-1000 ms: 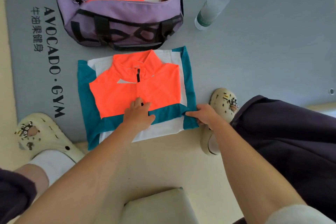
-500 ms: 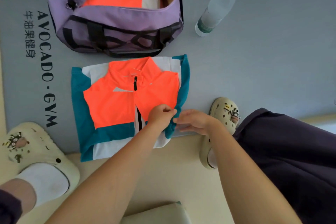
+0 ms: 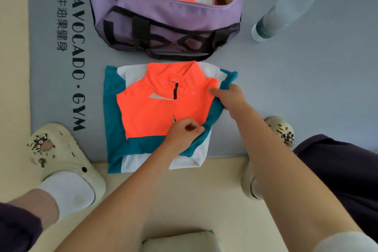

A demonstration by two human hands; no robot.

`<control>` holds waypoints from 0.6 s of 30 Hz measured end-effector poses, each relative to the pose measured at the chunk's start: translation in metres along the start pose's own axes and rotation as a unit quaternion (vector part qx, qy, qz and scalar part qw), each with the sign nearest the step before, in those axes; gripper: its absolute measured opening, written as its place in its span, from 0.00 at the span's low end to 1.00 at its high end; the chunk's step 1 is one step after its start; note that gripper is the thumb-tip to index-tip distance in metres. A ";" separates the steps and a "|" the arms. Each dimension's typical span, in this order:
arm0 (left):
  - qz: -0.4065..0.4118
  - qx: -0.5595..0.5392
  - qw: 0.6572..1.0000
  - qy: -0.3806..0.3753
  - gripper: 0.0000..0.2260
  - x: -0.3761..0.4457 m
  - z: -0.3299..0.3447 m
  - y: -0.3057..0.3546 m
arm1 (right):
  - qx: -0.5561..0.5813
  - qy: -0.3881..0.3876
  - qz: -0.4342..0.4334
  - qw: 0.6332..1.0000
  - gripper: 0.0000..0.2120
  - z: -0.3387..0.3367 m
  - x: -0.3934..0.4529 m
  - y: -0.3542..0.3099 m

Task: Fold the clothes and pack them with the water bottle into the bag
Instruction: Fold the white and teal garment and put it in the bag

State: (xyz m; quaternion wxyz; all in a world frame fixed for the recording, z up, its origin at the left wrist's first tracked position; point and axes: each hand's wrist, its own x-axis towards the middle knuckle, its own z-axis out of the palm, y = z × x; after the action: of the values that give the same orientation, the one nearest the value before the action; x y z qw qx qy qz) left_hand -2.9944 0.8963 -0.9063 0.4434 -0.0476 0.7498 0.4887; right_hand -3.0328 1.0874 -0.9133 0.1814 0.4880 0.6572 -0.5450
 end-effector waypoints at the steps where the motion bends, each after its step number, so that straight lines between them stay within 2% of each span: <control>1: -0.013 -0.022 1.000 -0.010 0.10 -0.003 -0.012 -0.003 | 0.017 -0.008 -0.006 1.000 0.16 0.007 -0.004 -0.005; 7: -0.130 -0.147 0.981 0.002 0.10 -0.033 -0.105 -0.036 | 0.017 -0.093 -0.042 0.995 0.12 0.090 -0.036 -0.043; 9: -0.147 -0.206 0.967 0.004 0.06 -0.044 -0.133 -0.047 | 0.014 -0.124 -0.053 0.991 0.12 0.127 -0.047 -0.055; 10: -0.158 -0.243 0.957 0.006 0.07 -0.048 -0.144 -0.050 | 0.007 -0.131 -0.057 0.990 0.12 0.143 -0.052 -0.059; 11: -0.166 -0.260 0.951 0.010 0.14 -0.049 -0.152 -0.053 | -0.001 -0.135 -0.059 0.989 0.12 0.158 -0.056 -0.062; 13: -0.163 -0.171 0.971 0.031 0.27 -0.047 -0.158 -0.054 | -0.014 -0.145 -0.060 0.988 0.09 0.180 -0.061 -0.062; 14: -0.157 -0.101 0.981 0.044 0.28 -0.045 -0.156 -0.053 | -0.028 -0.144 -0.057 0.988 0.08 0.187 -0.062 -0.060; 16: -0.135 -0.001 0.988 0.072 0.20 -0.038 -0.149 -0.059 | -0.069 -0.123 -0.051 0.989 0.08 0.191 -0.061 -0.055; 18: -0.118 0.029 0.988 0.096 0.14 -0.033 -0.146 -0.066 | -0.090 -0.105 -0.053 0.989 0.10 0.192 -0.058 -0.054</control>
State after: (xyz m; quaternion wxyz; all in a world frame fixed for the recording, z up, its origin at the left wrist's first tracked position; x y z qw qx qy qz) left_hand -3.0314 0.7372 -0.9099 0.4250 -0.1700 0.7920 0.4039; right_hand -3.1079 0.8935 -0.9049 0.2637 0.3744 0.7054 -0.5410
